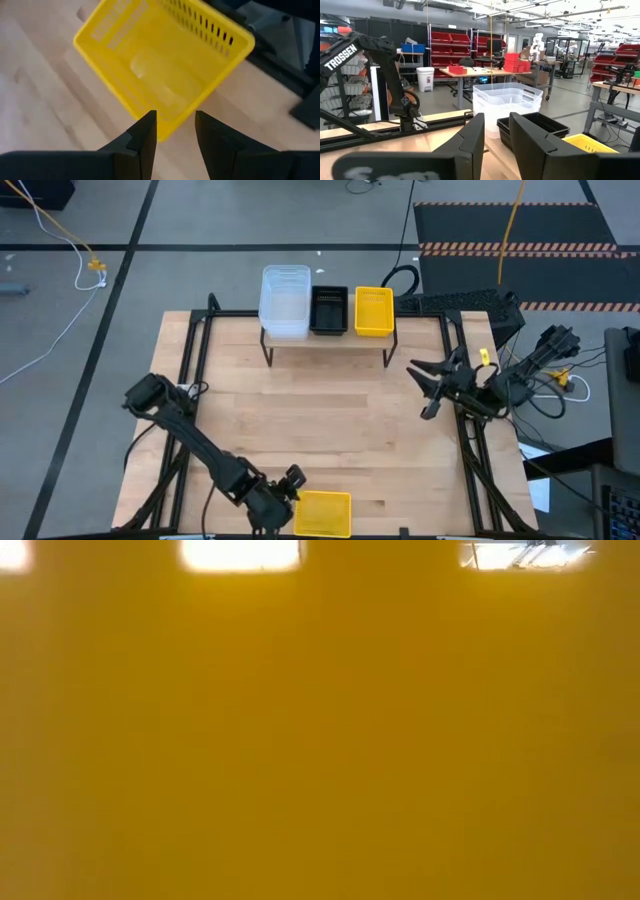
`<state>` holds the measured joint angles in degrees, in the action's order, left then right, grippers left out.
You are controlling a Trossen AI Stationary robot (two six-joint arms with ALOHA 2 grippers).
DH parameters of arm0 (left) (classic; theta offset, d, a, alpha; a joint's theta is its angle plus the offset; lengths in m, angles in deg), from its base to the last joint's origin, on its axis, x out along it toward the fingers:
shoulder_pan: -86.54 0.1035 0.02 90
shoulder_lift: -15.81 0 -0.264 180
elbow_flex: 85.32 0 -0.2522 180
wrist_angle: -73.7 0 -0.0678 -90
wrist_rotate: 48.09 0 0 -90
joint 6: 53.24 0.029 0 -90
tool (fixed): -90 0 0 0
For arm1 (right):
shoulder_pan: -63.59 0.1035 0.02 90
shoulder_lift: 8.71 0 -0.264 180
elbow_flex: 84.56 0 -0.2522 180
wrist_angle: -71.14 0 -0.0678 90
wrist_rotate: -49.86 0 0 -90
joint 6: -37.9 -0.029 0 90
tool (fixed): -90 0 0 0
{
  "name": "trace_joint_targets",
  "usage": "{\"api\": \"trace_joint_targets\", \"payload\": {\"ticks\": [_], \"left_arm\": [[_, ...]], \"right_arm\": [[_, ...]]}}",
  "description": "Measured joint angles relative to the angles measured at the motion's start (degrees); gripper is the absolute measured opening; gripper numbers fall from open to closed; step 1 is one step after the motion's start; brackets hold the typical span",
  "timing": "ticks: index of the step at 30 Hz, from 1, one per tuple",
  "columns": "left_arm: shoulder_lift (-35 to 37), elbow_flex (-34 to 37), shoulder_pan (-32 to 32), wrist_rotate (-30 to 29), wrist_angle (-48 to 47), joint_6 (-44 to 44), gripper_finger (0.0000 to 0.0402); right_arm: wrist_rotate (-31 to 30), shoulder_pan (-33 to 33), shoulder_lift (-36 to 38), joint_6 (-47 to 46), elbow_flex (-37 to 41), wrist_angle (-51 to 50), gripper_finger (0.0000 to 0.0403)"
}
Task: Stack baskets on shelf by color
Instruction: Stack the yellow bin on top of the yellow bin on the shelf
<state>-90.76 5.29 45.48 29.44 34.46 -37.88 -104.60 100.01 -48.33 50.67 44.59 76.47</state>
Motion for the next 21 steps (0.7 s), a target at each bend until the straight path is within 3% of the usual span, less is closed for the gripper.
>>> {"api": "trace_joint_targets", "payload": {"ticks": [8,15,18,21], "left_arm": [[-5.4,0.2,-0.1,0.0,0.2,6.0,0.0136],[-4.8,0.2,0.6,-6.8,1.2,6.7,0.0134],[-3.9,-1.7,2.3,-8.5,1.5,0.5,0.011],[-3.8,-5.0,5.0,-8.4,-0.6,-5.8,0.0056]], "right_arm": [[0.0,0.0,-0.9,-0.2,0.0,0.4,0.0086],[0.0,0.0,-1.1,-1.2,0.0,0.4,0.0086],[0.0,0.0,-1.1,-1.9,0.0,0.4,0.0086],[0.1,0.0,-1.4,-3.1,0.0,0.4,0.0086]]}}
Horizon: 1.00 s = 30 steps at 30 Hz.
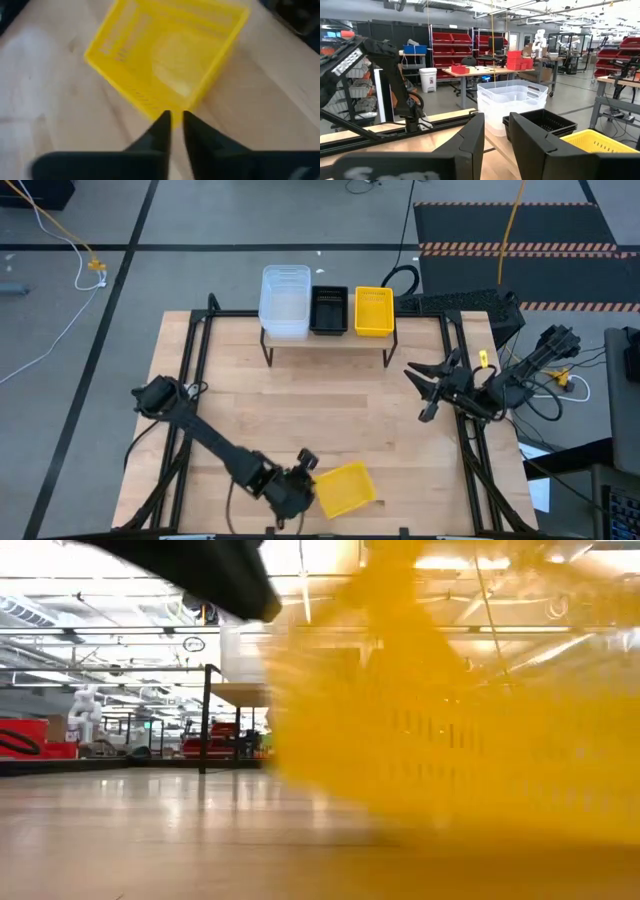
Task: Stack baskets on shelf by color
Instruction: Stack the yellow bin on top of the yellow bin on the shelf
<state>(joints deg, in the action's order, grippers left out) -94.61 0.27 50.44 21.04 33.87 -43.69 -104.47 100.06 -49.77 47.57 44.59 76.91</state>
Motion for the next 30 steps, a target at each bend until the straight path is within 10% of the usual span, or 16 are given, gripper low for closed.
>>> {"api": "trace_joint_targets", "payload": {"ticks": [9,30], "left_arm": [[0.0,-7.8,7.1,5.1,-5.7,-2.3,0.0006],[-0.1,5.9,9.2,16.4,19.7,13.1,0.0167]], "right_arm": [[0.0,0.7,-1.1,-0.6,0.0,-0.2,0.0086],[-0.1,7.3,-1.7,-2.5,0.0,-0.1,0.0086]]}}
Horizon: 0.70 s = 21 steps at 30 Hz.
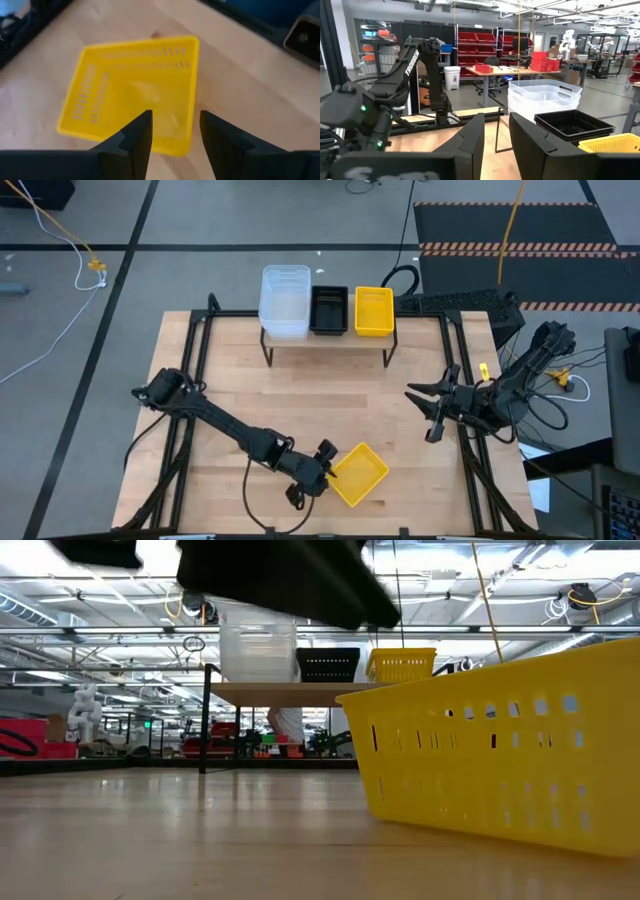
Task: Stack baskets on shelf by color
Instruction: Stack the yellow bin on top of the yellow bin on the shelf
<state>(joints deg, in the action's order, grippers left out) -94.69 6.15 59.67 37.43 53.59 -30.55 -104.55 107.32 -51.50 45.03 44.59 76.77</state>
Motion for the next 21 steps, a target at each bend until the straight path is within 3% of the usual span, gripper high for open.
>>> {"api": "trace_joint_targets", "payload": {"ticks": [14,21], "left_arm": [[0.0,5.5,1.8,4.7,7.9,-2.0,0.0104],[-2.3,5.5,1.6,6.4,9.9,-2.0,0.0102]], "right_arm": [[-0.1,0.0,0.0,-0.5,0.0,0.1,0.0086],[-0.1,0.0,0.0,-0.4,0.0,0.1,0.0086]]}}
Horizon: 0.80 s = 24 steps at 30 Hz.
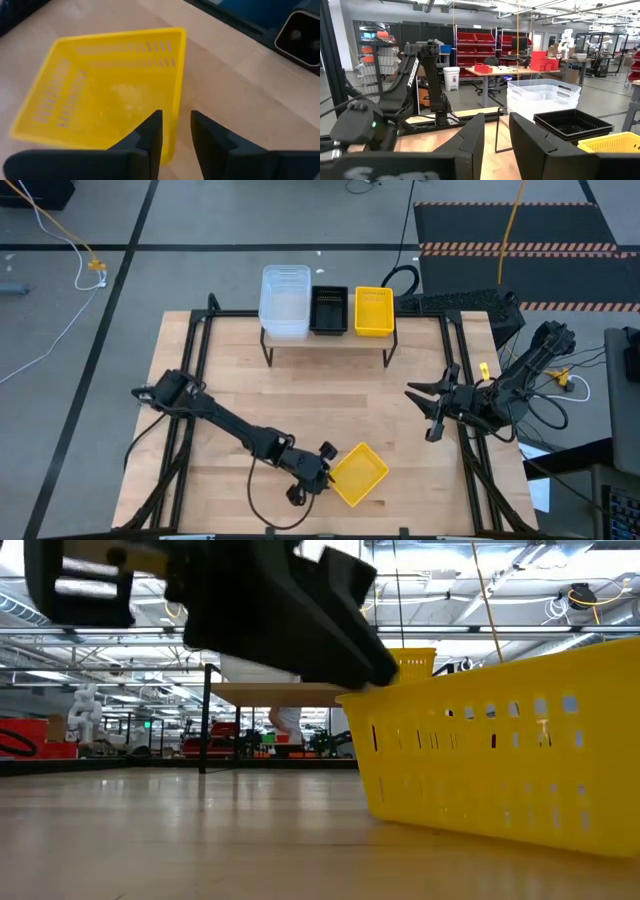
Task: Stack baskets on shelf by color
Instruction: Stack the yellow bin on top of the yellow bin on the shelf
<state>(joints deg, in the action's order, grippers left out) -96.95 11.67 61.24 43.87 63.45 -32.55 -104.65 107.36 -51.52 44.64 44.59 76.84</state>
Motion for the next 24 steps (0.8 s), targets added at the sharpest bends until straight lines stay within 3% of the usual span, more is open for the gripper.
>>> {"api": "trace_joint_targets", "payload": {"ticks": [9,12,17,20,24], "left_arm": [[-3.1,-0.1,0.6,-0.7,3.6,-0.9,0.0133],[-2.3,-0.1,1.2,-1.0,2.3,-6.5,0.0106],[-0.5,-2.7,2.4,-0.6,-4.9,-11.3,0.0016],[-0.8,-5.2,3.1,-0.8,-9.4,-13.9,0.0017],[-0.7,-10.4,3.2,-6.8,-14.2,-16.0,0.0014]], "right_arm": [[0.0,0.0,0.0,0.1,0.0,0.0,0.0086],[0.0,0.0,0.0,0.1,0.0,0.0,0.0086],[0.0,0.0,0.0,0.0,0.0,0.0,0.0086],[0.0,0.2,0.0,0.0,0.0,0.0,0.0086],[0.0,0.7,0.0,0.0,0.0,0.0,0.0086]]}}
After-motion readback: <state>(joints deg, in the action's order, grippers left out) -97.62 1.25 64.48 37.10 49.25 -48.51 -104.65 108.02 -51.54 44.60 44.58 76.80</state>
